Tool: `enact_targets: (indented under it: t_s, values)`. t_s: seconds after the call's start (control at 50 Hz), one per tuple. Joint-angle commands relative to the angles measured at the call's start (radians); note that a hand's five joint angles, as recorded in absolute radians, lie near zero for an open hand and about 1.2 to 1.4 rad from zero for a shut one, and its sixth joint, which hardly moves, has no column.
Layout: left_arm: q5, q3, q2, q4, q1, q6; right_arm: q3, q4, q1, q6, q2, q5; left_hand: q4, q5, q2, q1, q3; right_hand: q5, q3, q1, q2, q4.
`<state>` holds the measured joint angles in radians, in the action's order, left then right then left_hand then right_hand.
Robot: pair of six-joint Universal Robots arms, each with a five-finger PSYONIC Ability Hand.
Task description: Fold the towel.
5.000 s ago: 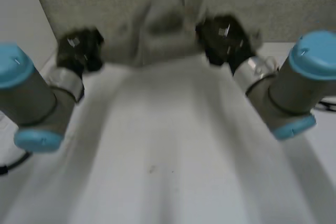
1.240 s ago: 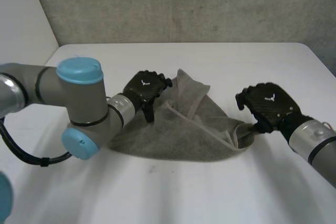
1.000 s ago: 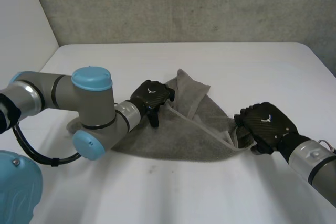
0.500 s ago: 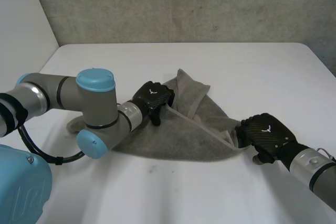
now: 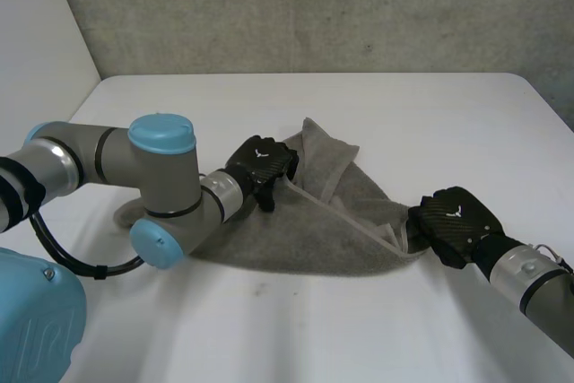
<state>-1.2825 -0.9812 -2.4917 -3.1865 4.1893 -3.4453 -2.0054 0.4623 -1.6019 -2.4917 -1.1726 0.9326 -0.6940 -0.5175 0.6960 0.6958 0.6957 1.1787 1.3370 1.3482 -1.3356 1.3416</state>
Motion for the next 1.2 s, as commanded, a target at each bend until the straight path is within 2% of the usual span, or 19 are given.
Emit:
enact_targets:
  t_s: [0.02,0.2,0.22,0.24,0.26,0.46,0.48,0.5,0.52,0.54,0.82,1.02,1.2]
  values:
    - [0.0,0.01,-0.006,0.005,0.0,0.0,-0.009,-0.005,0.004,0.001,-0.007,0.0,-0.171,-0.173,0.169,0.169,0.169,0.043,0.059,0.048,-0.061,0.055]
    - [0.0,0.022,-0.019,0.005,0.0,0.0,-0.012,-0.005,0.0,-0.001,-0.022,0.002,-0.394,-0.396,0.392,0.393,0.393,0.043,0.059,0.048,-0.061,0.055]
    - [0.0,0.021,-0.019,0.007,0.0,-0.002,-0.012,-0.007,-0.001,-0.001,-0.021,0.002,-0.516,-0.518,0.514,0.515,0.515,0.043,0.059,0.048,-0.061,0.055]
    - [0.0,0.021,-0.019,0.007,0.0,-0.002,-0.012,-0.007,-0.001,-0.001,-0.021,0.002,-0.518,-0.52,0.516,0.516,0.516,0.043,0.059,0.048,-0.061,0.055]
    - [-0.001,0.021,-0.019,0.004,0.0,-0.002,-0.013,-0.008,-0.003,-0.001,-0.021,0.002,-0.695,-0.697,0.693,0.693,0.693,0.043,0.059,0.048,-0.061,0.055]
    - [-0.015,0.007,0.083,-0.003,0.0,0.006,-0.004,-0.013,-0.016,-0.041,-0.03,0.008,-0.702,-0.704,0.7,0.7,0.701,0.043,0.059,0.048,-0.061,0.055]
    - [-0.017,-0.003,0.114,-0.003,0.002,0.011,-0.003,-0.017,-0.016,-0.045,-0.039,0.008,-0.702,-0.704,0.7,0.7,0.701,-0.116,-0.1,-0.111,0.098,-0.104]
    - [-0.017,-0.017,0.138,-0.003,0.003,0.014,-0.003,-0.017,-0.016,-0.045,-0.039,0.008,-0.702,-0.704,0.7,0.7,0.701,-0.117,-0.101,-0.112,0.1,-0.106]
    - [-0.017,-0.017,0.139,-0.003,0.003,0.014,-0.007,-0.028,-0.013,-0.05,-0.051,0.008,-0.702,-0.704,0.7,0.7,0.701,-0.536,-0.52,-0.531,0.518,-0.524]
    - [-0.015,-0.033,0.161,-0.003,0.005,0.015,-0.012,-0.039,-0.01,-0.053,-0.061,0.005,-0.702,-0.704,0.7,0.7,0.701,-0.592,-0.576,-0.587,0.575,-0.581]
    - [-0.012,-0.096,0.195,-0.009,0.005,0.011,-0.001,-0.067,-0.013,-0.116,-0.048,-0.005,-0.702,-0.704,0.7,0.7,0.701,-0.584,-0.568,-0.579,0.567,-0.573]
    - [-0.02,-0.097,0.223,-0.001,0.011,0.014,0.051,-0.065,-0.018,-0.177,0.022,-0.006,-0.702,-0.704,0.7,0.7,0.701,-0.578,-0.562,-0.573,0.561,-0.567]
    - [-0.066,-0.108,0.266,-0.001,0.029,0.015,0.065,-0.063,-0.032,-0.177,0.057,-0.006,-0.702,-0.704,0.7,0.7,0.701,-0.655,-0.638,-0.65,0.637,-0.643]
